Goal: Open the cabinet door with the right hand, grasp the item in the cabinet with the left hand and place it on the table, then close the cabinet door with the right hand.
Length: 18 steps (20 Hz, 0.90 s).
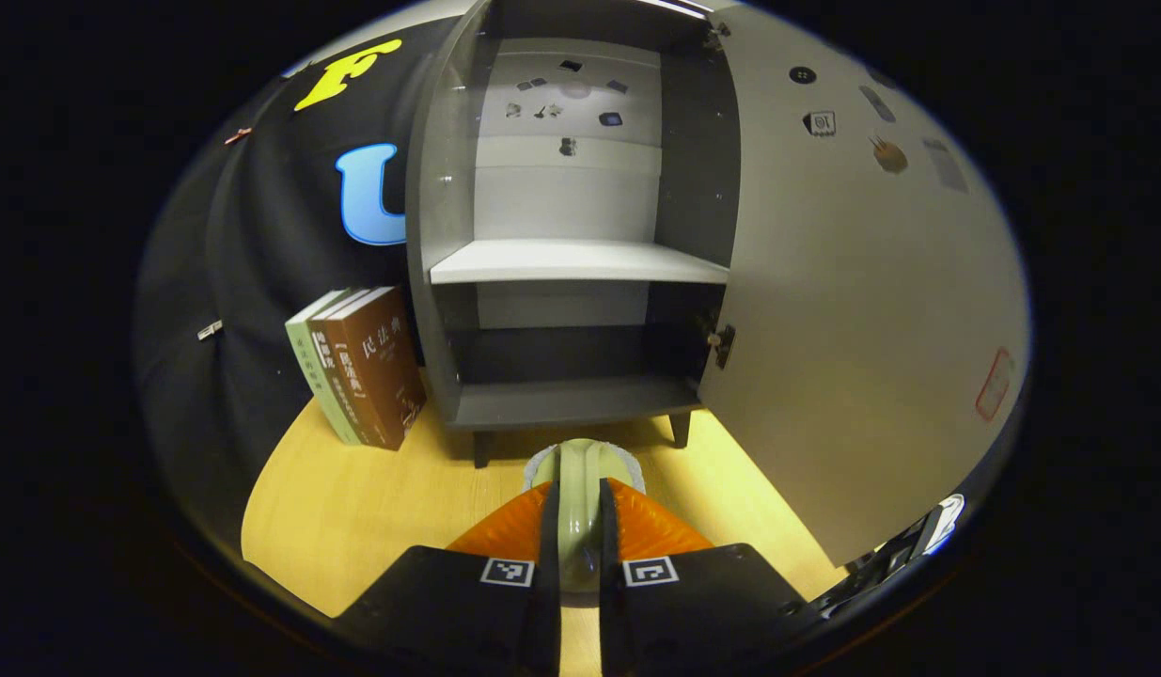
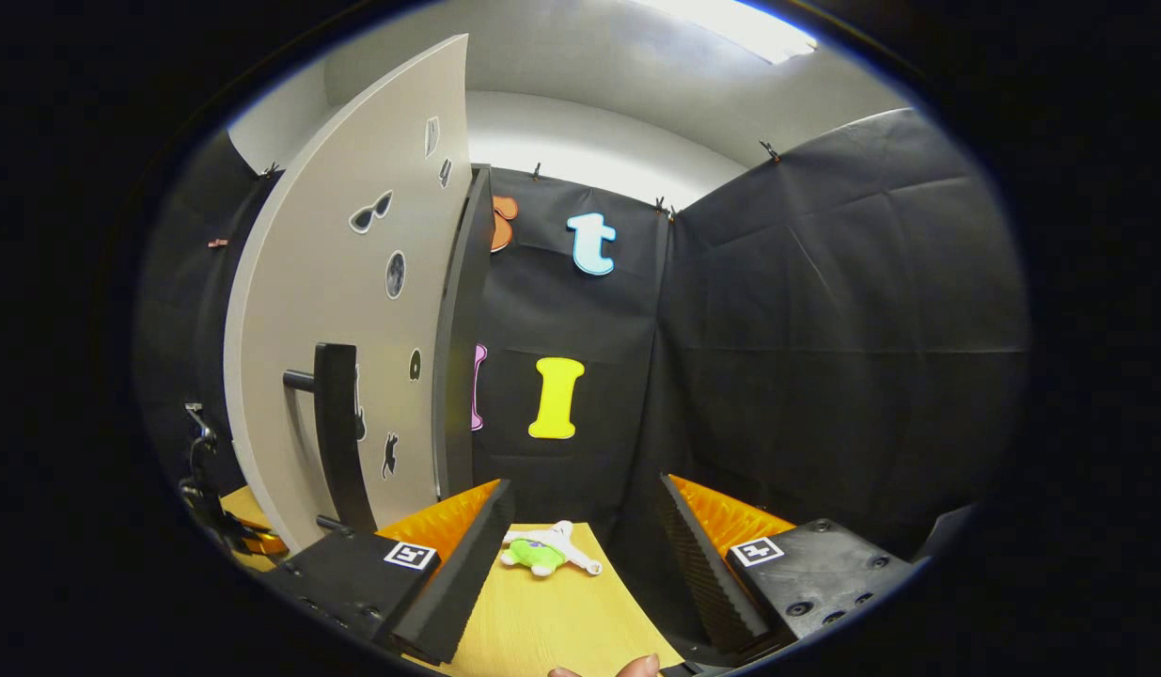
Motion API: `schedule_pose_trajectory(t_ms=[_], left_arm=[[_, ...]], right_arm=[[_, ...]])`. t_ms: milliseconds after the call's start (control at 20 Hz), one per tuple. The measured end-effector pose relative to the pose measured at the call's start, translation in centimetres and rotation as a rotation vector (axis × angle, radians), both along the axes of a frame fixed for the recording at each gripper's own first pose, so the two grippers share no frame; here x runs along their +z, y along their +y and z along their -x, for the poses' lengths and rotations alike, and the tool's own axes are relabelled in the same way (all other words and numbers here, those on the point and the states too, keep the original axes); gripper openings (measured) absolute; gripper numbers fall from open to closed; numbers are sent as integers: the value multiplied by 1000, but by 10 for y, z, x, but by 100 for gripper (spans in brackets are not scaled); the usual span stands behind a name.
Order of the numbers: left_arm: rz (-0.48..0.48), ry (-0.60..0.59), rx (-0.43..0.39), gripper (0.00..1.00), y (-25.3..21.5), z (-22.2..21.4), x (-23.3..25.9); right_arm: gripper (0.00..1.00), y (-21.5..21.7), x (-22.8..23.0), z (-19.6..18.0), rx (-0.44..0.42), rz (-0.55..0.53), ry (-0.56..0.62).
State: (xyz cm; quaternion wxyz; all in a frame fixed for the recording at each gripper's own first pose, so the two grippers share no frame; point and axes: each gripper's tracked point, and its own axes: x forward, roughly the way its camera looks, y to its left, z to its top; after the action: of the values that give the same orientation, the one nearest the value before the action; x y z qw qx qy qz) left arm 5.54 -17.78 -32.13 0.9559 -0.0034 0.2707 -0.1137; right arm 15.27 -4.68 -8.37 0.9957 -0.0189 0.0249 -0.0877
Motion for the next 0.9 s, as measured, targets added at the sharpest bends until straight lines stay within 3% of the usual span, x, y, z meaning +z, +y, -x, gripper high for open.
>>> schedule_pose_trajectory(t_ms=[400,900], left_arm=[[-15,21,-35,20,-30,43,-85],[-107,106,-16,20,-37,51,-170]], right_arm=[[98,1,-2,-7,-9,-3,10],[98,-5,3,-12,-22,24,2]])
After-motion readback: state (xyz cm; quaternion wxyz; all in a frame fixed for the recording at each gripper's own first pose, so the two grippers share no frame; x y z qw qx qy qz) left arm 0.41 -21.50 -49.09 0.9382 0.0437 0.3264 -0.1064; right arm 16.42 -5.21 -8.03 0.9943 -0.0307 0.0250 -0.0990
